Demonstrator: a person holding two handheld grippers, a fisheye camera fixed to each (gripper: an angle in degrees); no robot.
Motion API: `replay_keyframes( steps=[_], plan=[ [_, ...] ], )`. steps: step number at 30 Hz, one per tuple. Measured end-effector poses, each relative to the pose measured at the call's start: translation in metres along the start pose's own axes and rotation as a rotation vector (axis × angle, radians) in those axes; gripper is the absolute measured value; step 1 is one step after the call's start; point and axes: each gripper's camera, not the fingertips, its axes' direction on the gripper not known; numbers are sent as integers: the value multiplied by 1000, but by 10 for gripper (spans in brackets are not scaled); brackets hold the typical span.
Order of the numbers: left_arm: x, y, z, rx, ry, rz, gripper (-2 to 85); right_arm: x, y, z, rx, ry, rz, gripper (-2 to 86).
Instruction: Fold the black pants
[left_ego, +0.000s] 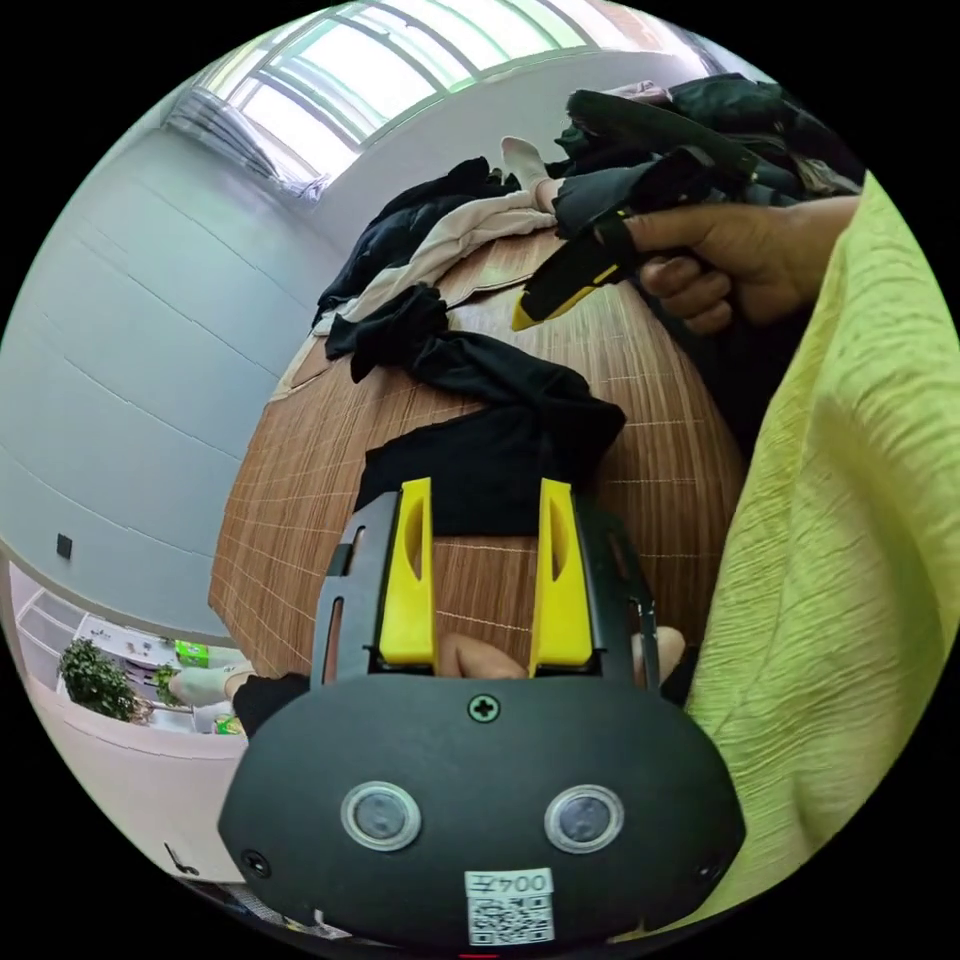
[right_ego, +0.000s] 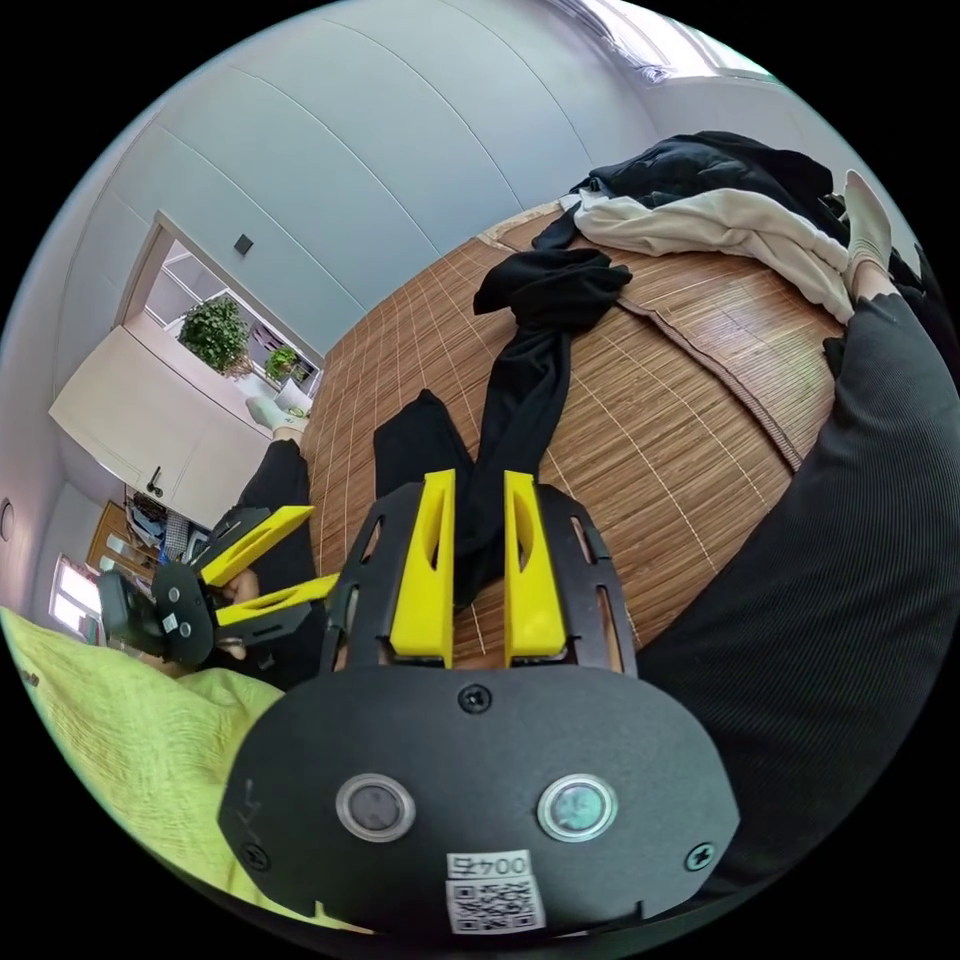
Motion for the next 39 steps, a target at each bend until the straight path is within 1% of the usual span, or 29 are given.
replay_keyframes(
  steps=[3, 6, 8, 9, 11, 13, 14, 16, 18, 21, 23, 27, 28, 29, 31, 33, 37, 39],
  plan=[
    [21, -12, 12, -28, 37, 69, 154, -7, 0, 1, -21, 12, -7, 118],
    [17, -21, 22, -26, 92, 32, 145, -15, 0, 4, -59, 17, -17, 139],
    [13, -28, 30, -17, 133, 7, 116, -21, 1, 3, -70, 19, -35, 141],
    [14, -30, 32, -4, 96, 5, 79, -26, 2, 2, -73, 25, -45, 140],
    [12, -31, 38, -15, 1, -56, 43, -32, 2, 1, -83, 32, -54, 127],
    [5, -30, 40, -42, -24, -103, 26, -40, 1, 2, -119, 29, -63, 86],
    [-6, -25, 36, -37, -41, -160, 20, -42, 0, 3, -131, 34, -64, 72],
    [-25, -16, 29, -43, -122, -239, 15, -51, -1, 5, -172, 81, -57, 11],
    [-57, 1, 22, -73, -240, -326, 12, -59, 0, 6, -187, 96, -71, 1],
    [-89, 20, 25, -120, -298, -371, 10, -81, 2, 8, -202, 130, -140, -3],
    [-96, 26, 29, -129, -287, -360, 9, -100, 4, 5, -179, 174, -217, -3],
    [-87, 25, 38, -109, -247, -364, 9, -139, -7, 6, -113, 391, -464, 13],
    [-85, 25, 39, -110, -246, -369, 9, -144, -21, 9, -97, 463, -505, 58],
    [-83, 23, 42, -114, -243, -378, 9, -146, -31, 10, -90, 494, -522, 80],
    [-80, 20, 46, -115, -241, -382, 8, -154, -77, 27, -154, 582, -615, 137],
    [-77, 19, 49, -112, -244, -367, 8, -162, -112, 45, -214, 663, -686, 158],
    [-79, 22, 53, -119, -242, -378, 9, -178, -166, 101, -299, 860, -911, 160],
    [-81, 25, 52, -107, -214, -391, 8, -175, -181, 128, -373, 927, -967, 144]
  ],
)
